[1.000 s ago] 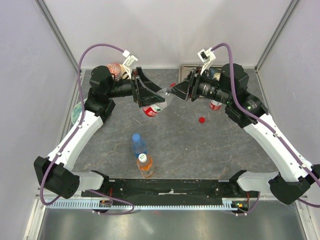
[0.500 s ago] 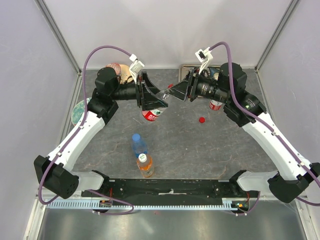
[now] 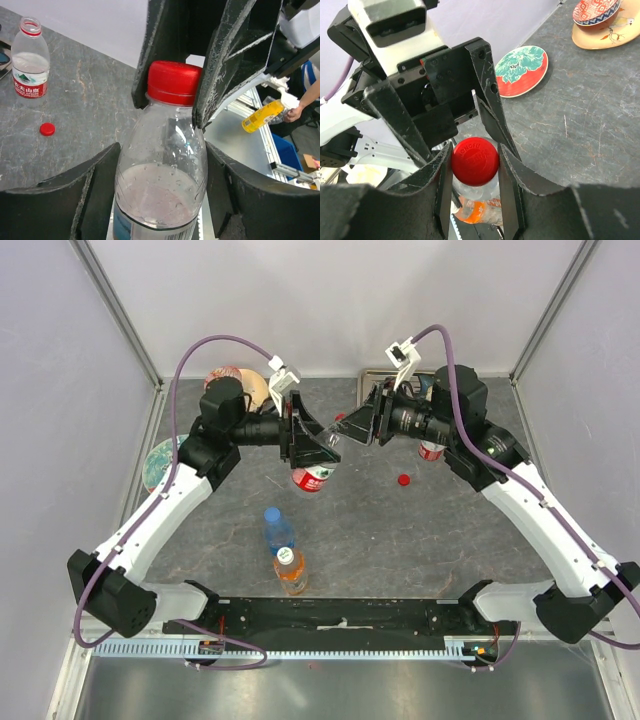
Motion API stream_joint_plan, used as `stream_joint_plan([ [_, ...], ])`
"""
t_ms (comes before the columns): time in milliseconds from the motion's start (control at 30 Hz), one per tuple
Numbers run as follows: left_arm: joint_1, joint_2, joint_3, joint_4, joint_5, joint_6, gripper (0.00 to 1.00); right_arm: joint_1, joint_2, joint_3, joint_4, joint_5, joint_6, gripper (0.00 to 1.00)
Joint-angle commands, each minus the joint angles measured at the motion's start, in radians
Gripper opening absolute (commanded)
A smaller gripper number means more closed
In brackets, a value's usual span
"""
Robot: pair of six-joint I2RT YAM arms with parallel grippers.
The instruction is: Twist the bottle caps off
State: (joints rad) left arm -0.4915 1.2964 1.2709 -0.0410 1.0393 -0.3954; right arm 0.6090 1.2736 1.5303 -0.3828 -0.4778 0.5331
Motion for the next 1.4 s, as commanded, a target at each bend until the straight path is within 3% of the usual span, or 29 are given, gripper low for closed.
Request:
stream_joint_plan([
  [0,-0.045,-0.023,0.019,-0.083,0.016,0.142,0.81,-0.002,0.010,0.056,0.108,-0.010,0.041,0.00],
  [100,-0.047,-0.035,0.012,-0.086,-0.005,0.150,0.93,-0.002,0.010,0.056,0.117,-0.015,0.050,0.00],
  [267,-0.048,-0.046,0.002,-0.086,-0.018,0.158,0.93,-0.003,0.007,0.056,0.125,-0.019,0.056,0.00],
  [467,-0.047,-0.054,-0.004,-0.074,-0.018,0.162,0.76,-0.002,-0.006,0.044,0.127,-0.009,0.051,0.00],
  [800,-0.047,-0.074,-0.016,-0.028,-0.061,0.144,0.73,-0.005,-0.023,0.018,0.130,-0.005,0.047,0.00],
  [933,-0.047,-0.075,-0.027,-0.010,-0.065,0.142,0.53,-0.003,-0.031,0.007,0.130,-0.002,0.044,0.00],
  [1000,-0.048,-0.075,-0.034,-0.011,-0.070,0.142,0.52,-0.003,-0.034,0.007,0.130,-0.001,0.041,0.21],
  [1033,-0.047,-0.077,-0.036,-0.010,-0.073,0.144,0.51,-0.003,-0.039,0.010,0.130,0.001,0.038,0.43],
  [1100,-0.048,-0.080,-0.044,-0.010,-0.096,0.150,0.51,-0.003,-0.039,0.024,0.124,0.010,0.034,0.67],
  [1200,-0.048,-0.083,-0.047,-0.013,-0.153,0.162,0.50,-0.003,-0.040,0.054,0.105,0.047,0.030,0.82],
  [1333,-0.074,-0.089,-0.044,-0.045,-0.296,0.239,0.52,-0.002,-0.043,0.094,0.061,0.166,0.013,0.88],
  [1367,-0.105,-0.095,-0.041,-0.057,-0.396,0.263,0.53,-0.002,-0.048,0.096,0.055,0.226,0.016,0.88],
])
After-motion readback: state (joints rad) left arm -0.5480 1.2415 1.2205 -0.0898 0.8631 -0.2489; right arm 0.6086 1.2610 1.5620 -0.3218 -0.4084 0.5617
